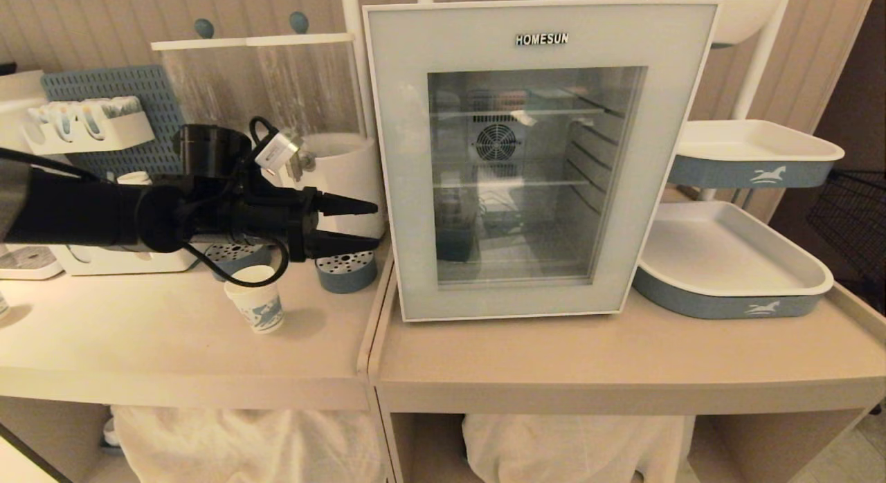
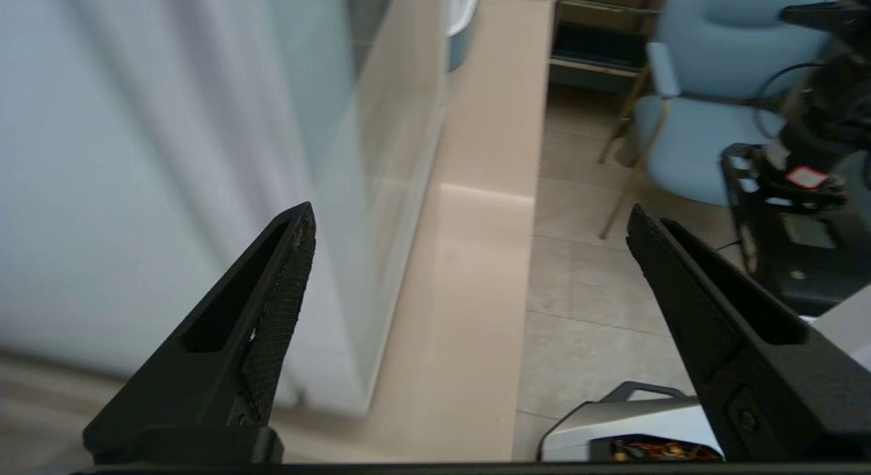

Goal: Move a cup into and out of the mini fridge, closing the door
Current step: Open the freezer door

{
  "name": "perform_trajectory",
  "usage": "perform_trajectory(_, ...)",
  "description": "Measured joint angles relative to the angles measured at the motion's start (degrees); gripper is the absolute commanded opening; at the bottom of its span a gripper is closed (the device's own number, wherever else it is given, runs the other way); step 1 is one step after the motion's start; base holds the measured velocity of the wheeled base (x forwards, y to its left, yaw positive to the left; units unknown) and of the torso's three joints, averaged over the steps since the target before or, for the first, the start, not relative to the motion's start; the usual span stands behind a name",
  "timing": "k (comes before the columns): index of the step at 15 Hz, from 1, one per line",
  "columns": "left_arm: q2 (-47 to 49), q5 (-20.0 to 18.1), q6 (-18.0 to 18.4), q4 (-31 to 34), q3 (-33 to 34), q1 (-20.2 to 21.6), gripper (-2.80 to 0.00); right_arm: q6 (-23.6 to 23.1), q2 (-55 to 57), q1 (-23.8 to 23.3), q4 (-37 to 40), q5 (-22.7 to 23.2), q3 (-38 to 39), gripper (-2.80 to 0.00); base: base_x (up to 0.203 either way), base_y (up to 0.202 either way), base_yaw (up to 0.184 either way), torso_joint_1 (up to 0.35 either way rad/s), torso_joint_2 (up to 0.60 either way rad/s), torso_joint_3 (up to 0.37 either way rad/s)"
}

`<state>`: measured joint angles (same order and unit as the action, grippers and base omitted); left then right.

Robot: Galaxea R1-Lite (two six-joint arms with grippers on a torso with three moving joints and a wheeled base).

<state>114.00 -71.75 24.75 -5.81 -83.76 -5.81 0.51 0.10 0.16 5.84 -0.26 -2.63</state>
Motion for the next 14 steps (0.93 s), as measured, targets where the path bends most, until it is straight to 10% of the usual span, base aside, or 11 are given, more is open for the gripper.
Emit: perform_trajectory(14,2.0,-0.7,-1.4,0.0,0.0,-1.2,0.00,-0.1,0.0,0.0,0.1,-0.1,0.0,-2.80,0.000,0.000,0.000,0.000,0.00,0.000)
